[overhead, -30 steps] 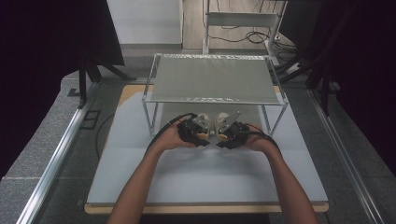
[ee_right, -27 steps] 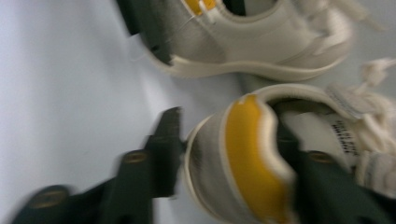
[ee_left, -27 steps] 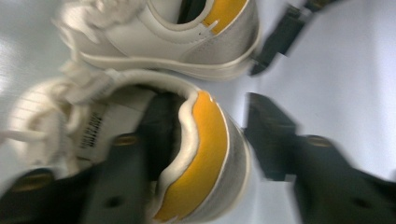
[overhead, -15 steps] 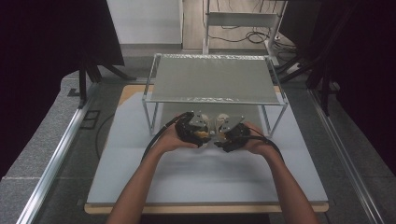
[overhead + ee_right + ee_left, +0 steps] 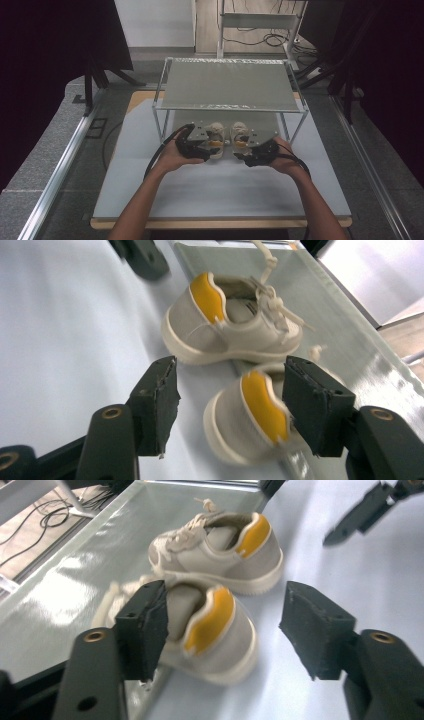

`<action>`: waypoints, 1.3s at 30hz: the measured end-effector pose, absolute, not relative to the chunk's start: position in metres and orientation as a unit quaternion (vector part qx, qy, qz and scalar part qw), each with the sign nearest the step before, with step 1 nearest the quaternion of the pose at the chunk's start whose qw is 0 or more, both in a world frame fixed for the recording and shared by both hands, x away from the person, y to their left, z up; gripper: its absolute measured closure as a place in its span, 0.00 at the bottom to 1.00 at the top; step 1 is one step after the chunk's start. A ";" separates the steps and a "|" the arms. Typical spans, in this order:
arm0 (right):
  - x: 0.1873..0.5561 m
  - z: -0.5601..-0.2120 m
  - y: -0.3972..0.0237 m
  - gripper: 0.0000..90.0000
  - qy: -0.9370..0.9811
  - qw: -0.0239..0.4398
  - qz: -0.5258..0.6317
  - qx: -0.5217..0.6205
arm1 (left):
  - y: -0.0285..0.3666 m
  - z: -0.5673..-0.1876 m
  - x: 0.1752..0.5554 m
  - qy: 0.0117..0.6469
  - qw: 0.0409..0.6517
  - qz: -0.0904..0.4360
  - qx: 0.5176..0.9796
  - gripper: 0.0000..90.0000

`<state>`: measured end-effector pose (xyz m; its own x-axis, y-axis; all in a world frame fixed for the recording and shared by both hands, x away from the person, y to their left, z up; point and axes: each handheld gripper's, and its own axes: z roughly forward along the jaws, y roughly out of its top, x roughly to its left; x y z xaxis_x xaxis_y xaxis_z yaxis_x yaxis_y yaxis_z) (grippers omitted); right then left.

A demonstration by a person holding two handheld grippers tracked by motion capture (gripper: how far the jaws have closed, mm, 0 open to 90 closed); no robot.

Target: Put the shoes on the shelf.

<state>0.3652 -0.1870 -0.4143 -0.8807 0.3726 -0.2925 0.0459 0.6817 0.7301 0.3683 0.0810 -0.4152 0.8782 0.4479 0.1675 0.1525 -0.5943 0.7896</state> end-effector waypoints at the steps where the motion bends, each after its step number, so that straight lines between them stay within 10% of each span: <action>1: 0.362 -0.415 -0.191 0.47 0.890 0.215 0.383 0.122 | 0.085 -0.416 0.365 0.178 0.419 0.174 0.873 0.44; 9: 0.351 -0.433 -0.226 0.70 0.863 0.207 0.414 0.204 | 0.110 -0.432 0.351 0.279 0.419 0.171 0.847 0.77; 18: 0.379 -0.466 -0.231 0.95 0.829 0.241 0.370 0.344 | 0.105 -0.466 0.377 0.377 0.395 0.157 0.823 0.88; 39: 0.420 -0.484 -0.204 0.99 0.798 0.229 0.367 0.419 | 0.069 -0.479 0.422 0.421 0.378 0.148 0.811 0.99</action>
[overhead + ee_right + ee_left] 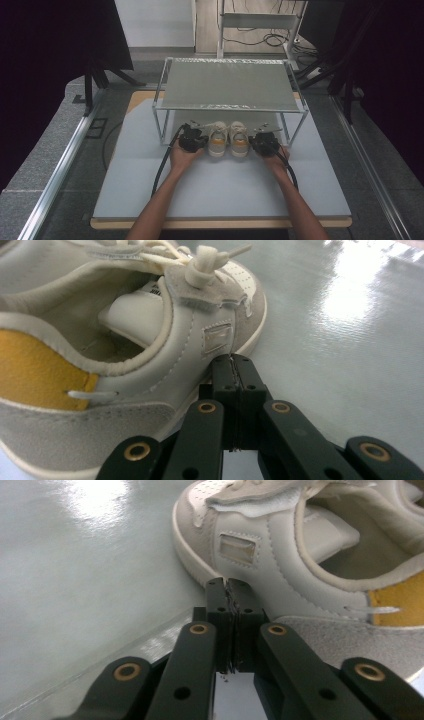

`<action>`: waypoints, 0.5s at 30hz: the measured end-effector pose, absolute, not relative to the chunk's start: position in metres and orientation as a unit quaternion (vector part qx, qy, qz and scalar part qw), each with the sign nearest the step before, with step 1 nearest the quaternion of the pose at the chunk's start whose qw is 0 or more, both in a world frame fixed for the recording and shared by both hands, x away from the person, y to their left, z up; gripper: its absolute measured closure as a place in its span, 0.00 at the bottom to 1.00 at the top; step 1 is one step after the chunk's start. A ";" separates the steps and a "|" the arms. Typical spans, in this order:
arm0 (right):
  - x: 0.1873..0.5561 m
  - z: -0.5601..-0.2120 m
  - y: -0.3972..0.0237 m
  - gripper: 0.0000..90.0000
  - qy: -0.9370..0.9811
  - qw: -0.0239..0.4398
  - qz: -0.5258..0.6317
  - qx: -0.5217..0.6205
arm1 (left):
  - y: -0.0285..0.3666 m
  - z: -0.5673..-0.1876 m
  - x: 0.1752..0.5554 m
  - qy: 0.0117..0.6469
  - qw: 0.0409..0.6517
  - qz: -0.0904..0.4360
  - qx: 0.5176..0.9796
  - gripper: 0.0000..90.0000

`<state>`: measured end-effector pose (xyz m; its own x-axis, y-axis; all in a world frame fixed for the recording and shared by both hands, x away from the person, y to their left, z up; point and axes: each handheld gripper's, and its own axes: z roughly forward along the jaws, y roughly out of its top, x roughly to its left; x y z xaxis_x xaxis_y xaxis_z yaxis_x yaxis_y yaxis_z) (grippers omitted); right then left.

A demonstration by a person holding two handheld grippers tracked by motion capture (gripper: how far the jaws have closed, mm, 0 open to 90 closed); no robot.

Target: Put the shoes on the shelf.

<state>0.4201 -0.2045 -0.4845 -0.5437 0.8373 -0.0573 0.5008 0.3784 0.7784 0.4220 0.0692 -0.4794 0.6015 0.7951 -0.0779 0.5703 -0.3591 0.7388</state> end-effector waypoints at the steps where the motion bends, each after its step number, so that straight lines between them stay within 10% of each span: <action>1: 0.420 -0.484 -0.202 0.99 0.799 0.232 0.364 0.417 | 0.067 -0.480 0.422 0.424 0.381 0.144 0.809 0.99; 15: 0.404 -0.477 -0.202 0.98 0.792 0.251 0.380 0.406 | 0.080 -0.475 0.394 0.415 0.388 0.152 0.809 0.93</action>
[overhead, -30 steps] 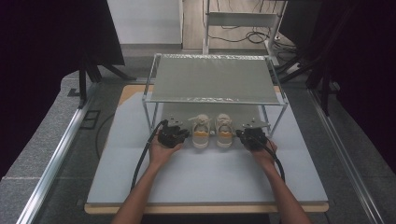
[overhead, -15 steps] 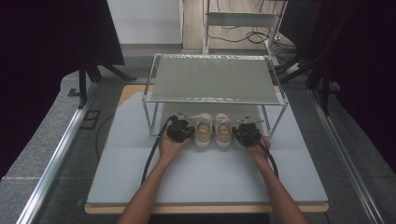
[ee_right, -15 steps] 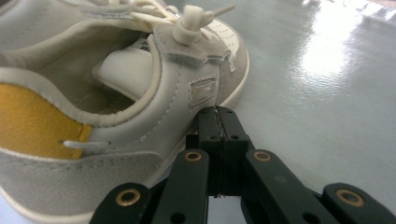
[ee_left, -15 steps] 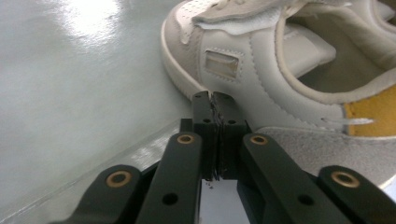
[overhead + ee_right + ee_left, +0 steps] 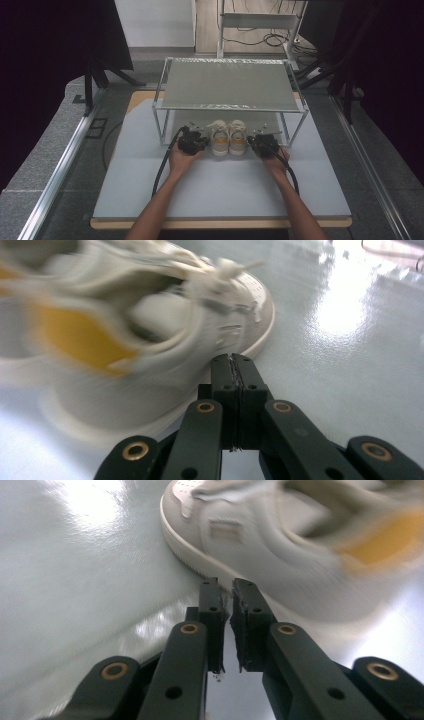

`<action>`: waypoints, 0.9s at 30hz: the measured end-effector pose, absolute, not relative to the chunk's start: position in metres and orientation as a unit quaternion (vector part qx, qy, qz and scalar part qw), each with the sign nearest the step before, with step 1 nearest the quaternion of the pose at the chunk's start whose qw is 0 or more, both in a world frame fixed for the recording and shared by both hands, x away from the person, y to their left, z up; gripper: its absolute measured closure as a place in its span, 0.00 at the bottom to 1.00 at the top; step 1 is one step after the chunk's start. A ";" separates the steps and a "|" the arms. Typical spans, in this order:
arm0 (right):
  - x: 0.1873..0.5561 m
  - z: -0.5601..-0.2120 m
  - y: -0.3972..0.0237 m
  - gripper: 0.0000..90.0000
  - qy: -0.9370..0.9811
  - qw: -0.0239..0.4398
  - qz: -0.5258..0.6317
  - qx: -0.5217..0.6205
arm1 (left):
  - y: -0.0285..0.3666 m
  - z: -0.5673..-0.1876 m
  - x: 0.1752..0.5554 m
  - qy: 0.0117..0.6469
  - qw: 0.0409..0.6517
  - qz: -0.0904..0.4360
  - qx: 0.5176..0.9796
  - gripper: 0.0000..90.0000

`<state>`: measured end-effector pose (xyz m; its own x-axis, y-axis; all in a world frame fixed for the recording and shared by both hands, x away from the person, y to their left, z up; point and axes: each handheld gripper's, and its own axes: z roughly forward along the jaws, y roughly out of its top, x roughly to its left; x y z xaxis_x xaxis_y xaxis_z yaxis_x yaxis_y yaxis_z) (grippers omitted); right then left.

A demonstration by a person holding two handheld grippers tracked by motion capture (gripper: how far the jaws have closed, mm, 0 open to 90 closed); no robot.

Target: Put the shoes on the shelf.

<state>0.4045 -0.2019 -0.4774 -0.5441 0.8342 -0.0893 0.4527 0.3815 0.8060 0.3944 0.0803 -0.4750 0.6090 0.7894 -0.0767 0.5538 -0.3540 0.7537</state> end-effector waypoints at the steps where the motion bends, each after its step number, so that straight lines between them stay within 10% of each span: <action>1: 0.398 -0.475 -0.203 0.99 0.793 0.254 0.388 0.394 | 0.083 -0.473 0.385 0.407 0.391 0.157 0.810 0.93; 11: 0.339 -0.466 -0.190 0.99 0.819 0.241 0.410 0.320 | 0.070 -0.467 0.343 0.365 0.418 0.138 0.820 0.95; 27: 0.360 -0.479 -0.177 0.99 0.817 0.256 0.399 0.328 | 0.050 -0.475 0.366 0.385 0.418 0.137 0.812 0.96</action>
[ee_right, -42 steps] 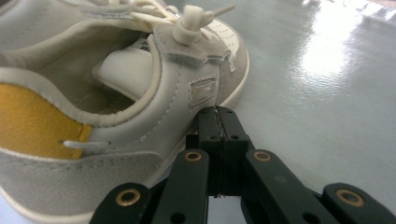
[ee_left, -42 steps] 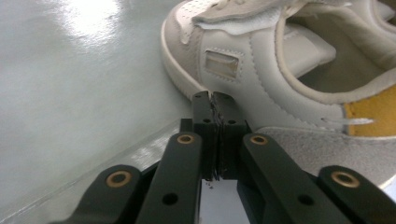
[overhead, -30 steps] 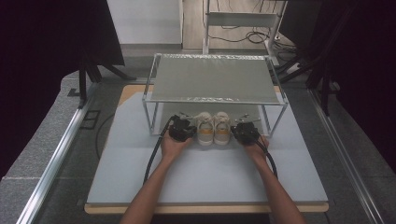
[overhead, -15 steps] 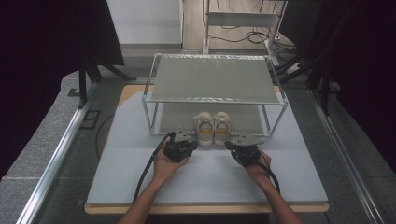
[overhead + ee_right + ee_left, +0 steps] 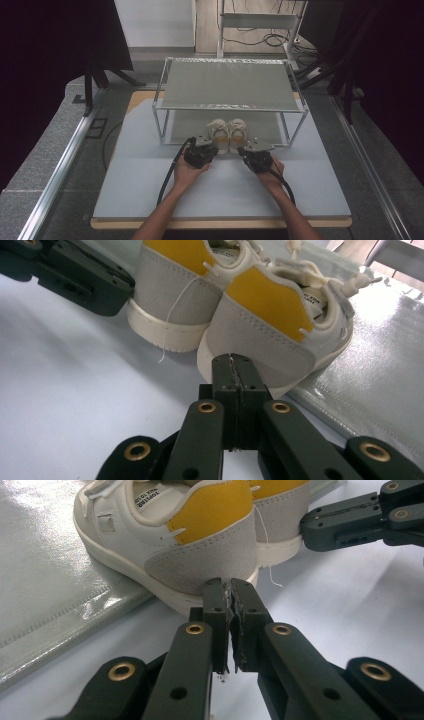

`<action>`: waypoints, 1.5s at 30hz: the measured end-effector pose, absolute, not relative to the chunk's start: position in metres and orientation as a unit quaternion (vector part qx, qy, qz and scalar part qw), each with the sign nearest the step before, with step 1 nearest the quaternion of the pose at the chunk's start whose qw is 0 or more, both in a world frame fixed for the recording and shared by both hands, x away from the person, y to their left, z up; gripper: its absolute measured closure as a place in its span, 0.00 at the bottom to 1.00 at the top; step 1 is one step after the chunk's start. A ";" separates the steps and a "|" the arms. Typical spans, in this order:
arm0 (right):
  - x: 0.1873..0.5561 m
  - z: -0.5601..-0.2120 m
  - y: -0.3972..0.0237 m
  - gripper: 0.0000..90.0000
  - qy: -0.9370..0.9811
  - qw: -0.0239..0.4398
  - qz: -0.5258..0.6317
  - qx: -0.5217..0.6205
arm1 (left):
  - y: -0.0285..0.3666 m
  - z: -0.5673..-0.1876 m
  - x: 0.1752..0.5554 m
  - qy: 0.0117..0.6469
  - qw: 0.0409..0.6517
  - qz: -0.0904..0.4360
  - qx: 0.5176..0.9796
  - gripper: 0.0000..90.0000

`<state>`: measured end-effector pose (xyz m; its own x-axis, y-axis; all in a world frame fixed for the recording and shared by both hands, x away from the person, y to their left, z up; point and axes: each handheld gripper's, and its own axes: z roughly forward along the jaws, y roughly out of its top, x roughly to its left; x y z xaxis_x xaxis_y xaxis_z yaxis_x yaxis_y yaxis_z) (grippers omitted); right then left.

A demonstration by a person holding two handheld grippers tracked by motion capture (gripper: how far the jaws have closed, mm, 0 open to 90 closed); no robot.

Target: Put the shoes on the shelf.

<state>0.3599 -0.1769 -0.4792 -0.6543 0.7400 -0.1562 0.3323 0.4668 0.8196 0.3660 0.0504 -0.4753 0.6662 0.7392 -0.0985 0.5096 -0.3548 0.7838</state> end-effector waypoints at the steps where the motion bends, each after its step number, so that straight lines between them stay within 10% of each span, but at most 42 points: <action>1: 0.361 -0.479 -0.176 0.99 0.816 0.258 0.400 0.328 | 0.050 -0.475 0.367 0.385 0.418 0.138 0.811 0.96; 45: 0.406 -0.476 -0.167 0.99 0.801 0.283 0.400 0.345 | 0.037 -0.481 0.419 0.419 0.399 0.149 0.802 0.94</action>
<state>0.4057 -0.1670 -0.4755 -0.6022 0.7785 -0.1772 0.3266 0.4427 0.8351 0.4192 0.0374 -0.4806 0.6053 0.7903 -0.0952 0.5533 -0.3318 0.7640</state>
